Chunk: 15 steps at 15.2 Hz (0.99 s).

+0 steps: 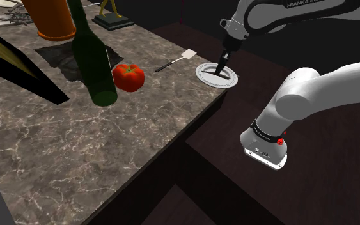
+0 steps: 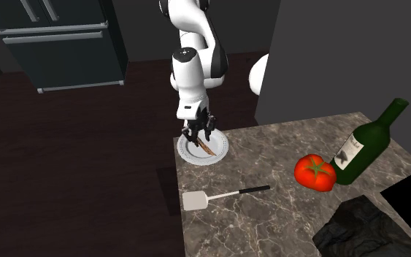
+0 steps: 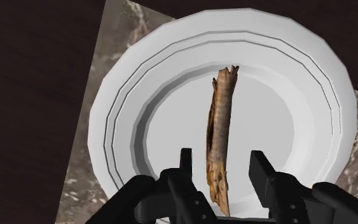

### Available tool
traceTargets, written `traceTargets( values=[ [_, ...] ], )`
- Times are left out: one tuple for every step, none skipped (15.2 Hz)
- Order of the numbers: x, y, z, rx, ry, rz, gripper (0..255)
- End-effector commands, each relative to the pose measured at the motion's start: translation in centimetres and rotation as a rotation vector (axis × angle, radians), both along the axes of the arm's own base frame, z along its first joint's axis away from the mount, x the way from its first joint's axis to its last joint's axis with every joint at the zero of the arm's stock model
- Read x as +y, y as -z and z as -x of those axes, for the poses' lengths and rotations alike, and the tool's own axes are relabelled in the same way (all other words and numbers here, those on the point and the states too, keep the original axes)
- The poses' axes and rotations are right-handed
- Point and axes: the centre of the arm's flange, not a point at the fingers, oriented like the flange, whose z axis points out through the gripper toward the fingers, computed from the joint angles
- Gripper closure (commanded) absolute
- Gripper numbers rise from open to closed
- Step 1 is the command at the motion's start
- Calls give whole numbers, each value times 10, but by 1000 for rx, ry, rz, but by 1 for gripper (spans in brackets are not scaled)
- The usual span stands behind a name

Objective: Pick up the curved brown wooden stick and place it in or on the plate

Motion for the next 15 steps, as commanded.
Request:
traceTargets(
  values=[
    [0, 0, 0, 0, 0, 0, 0],
    [0, 0, 0, 0, 0, 0, 0],
    [0, 0, 0, 0, 0, 0, 0],
    [0, 0, 0, 0, 0, 0, 0],
    [0, 0, 0, 0, 0, 0, 0],
    [-2, -13, 1, 0, 0, 0, 0],
    [-3, -26, 3, 0, 0, 0, 0],
    [-5, -39, 4, 0, 0, 0, 0],
    [-6, -49, 5, 0, 0, 0, 0],
    [-6, -49, 5, 0, 0, 0, 0],
    [-6, -49, 5, 0, 0, 0, 0],
    [-6, -49, 5, 0, 0, 0, 0],
    [-6, -49, 5, 0, 0, 0, 0],
    [-6, -49, 5, 0, 0, 0, 0],
    [-6, -49, 5, 0, 0, 0, 0]
  ],
)
